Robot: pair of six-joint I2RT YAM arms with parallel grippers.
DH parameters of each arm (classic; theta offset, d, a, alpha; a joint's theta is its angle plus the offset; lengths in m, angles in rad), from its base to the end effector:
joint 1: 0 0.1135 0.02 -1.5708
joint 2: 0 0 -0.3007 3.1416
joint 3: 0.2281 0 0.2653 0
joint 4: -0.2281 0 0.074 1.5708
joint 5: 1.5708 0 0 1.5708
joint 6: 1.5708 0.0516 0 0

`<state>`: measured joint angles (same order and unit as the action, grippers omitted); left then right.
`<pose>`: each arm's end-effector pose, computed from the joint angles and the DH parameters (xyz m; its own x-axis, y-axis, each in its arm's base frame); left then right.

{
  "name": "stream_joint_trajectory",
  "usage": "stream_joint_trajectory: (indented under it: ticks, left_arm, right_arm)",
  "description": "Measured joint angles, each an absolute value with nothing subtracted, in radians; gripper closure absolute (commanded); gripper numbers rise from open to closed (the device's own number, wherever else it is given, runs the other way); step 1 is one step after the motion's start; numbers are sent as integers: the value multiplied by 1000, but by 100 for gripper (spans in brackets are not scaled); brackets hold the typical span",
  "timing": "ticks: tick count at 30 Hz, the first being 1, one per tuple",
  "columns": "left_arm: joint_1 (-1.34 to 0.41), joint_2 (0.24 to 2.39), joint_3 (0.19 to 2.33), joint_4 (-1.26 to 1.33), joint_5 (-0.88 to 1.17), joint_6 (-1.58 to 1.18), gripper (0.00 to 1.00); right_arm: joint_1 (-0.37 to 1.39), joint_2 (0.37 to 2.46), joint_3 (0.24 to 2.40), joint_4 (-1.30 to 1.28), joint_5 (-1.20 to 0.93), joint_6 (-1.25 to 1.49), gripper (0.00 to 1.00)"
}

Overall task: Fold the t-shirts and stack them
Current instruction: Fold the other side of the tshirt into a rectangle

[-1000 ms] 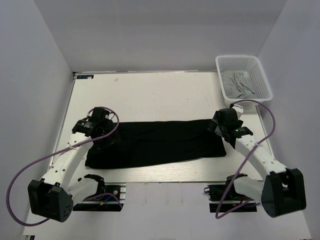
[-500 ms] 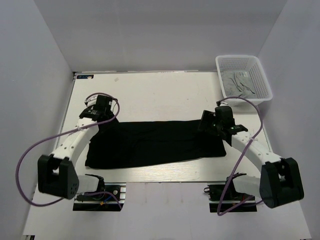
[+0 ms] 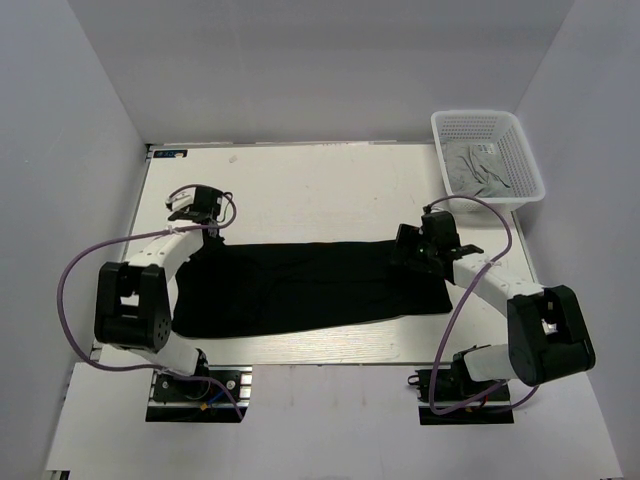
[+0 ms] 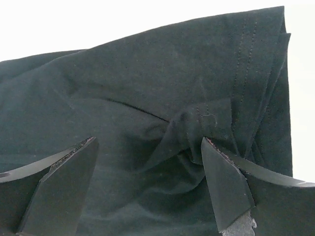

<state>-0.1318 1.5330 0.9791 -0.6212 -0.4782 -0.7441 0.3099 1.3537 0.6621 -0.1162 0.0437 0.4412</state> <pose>0.3066 -0.0167 0.2185 -0.6329 -0.5227 -0.5712 -0.6631 0.7468 0.0513 0.2667 0.0830 0.1978 -0.7402 0.2109 -0.6384 0.0445 0.9628 0.2666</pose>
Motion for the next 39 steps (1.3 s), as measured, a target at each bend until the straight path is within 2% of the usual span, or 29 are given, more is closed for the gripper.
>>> stream_joint_trajectory:
  ticks: [3, 6, 10, 11, 14, 17, 21, 27, 29, 30, 31, 36, 39]
  left_arm:
    - [-121, 1572, 979, -595, -463, -728, 89]
    - [-116, 1592, 979, -585, -449, -708, 89]
    - [-107, 1579, 978, -576, -434, -692, 74]
    - [-107, 1566, 974, -572, -429, -690, 61]
    - [-106, 1473, 935, -554, -410, -686, 43]
    - [-104, 1374, 906, -530, -380, -679, 37]
    - [-104, 1349, 904, -481, -350, -669, 37]
    - [-104, 1494, 907, -471, -324, -654, 47]
    - [-104, 1541, 914, -480, -321, -653, 60]
    - [-104, 1559, 921, -490, -322, -654, 74]
    - [-104, 1575, 933, -507, -325, -655, 79]
    - [-104, 1586, 986, -579, -372, -694, 92]
    - [-104, 1542, 988, -620, -390, -733, 92]
  right_arm:
    - [310, 1357, 662, -114, 50, 446, 10]
    - [310, 1357, 662, -107, 53, 456, 10]
    - [310, 1357, 662, -103, 55, 464, 10]
    - [310, 1357, 662, -103, 56, 464, 10]
    - [310, 1357, 662, -102, 57, 464, 10]
    - [310, 1357, 662, -102, 57, 464, 10]
    - [310, 1357, 662, -102, 58, 464, 10]
    - [310, 1376, 662, -102, 70, 464, 10]
    - [310, 1385, 662, -102, 74, 464, 10]
    - [310, 1389, 662, -102, 76, 464, 10]
    - [310, 1391, 662, -102, 76, 464, 10]
    - [310, 1394, 664, -103, 81, 464, 10]
    - [310, 1396, 664, -103, 84, 464, 10]
